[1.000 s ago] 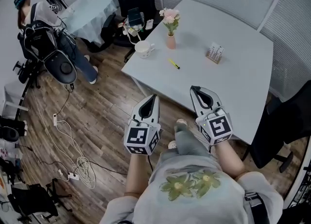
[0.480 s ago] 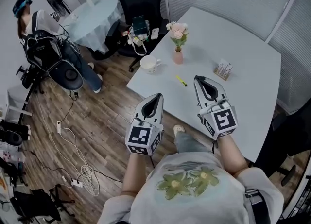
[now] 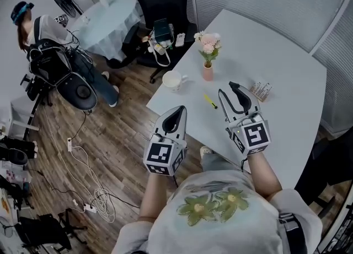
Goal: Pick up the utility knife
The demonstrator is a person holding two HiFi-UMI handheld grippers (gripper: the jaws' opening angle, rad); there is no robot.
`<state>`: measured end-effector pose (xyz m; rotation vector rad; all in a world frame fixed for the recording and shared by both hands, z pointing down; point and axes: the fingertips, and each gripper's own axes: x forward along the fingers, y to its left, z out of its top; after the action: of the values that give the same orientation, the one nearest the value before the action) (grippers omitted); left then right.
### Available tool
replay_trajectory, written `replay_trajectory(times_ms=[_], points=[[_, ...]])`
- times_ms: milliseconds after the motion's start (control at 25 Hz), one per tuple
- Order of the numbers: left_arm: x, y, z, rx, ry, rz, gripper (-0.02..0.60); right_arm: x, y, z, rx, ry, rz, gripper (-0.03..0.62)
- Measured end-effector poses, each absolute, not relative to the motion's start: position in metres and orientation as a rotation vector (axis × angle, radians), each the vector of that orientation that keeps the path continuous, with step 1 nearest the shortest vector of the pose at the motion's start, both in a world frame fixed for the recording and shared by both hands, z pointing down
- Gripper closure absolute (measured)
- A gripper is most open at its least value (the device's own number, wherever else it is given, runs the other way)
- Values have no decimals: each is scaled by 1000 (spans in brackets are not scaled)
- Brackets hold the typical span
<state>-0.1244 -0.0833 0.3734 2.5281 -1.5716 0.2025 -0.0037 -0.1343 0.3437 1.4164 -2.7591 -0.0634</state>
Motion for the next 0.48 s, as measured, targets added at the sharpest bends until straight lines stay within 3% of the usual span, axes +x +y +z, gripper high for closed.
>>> replay_trajectory(times_ms=[80, 480], points=[[-124, -94, 378, 2522, -1567, 207, 574, -6, -143, 351, 1397, -2756, -47, 424], [-121, -135, 397, 2474, -1552, 200, 574, -14, -173, 384, 1308, -2725, 30, 422]])
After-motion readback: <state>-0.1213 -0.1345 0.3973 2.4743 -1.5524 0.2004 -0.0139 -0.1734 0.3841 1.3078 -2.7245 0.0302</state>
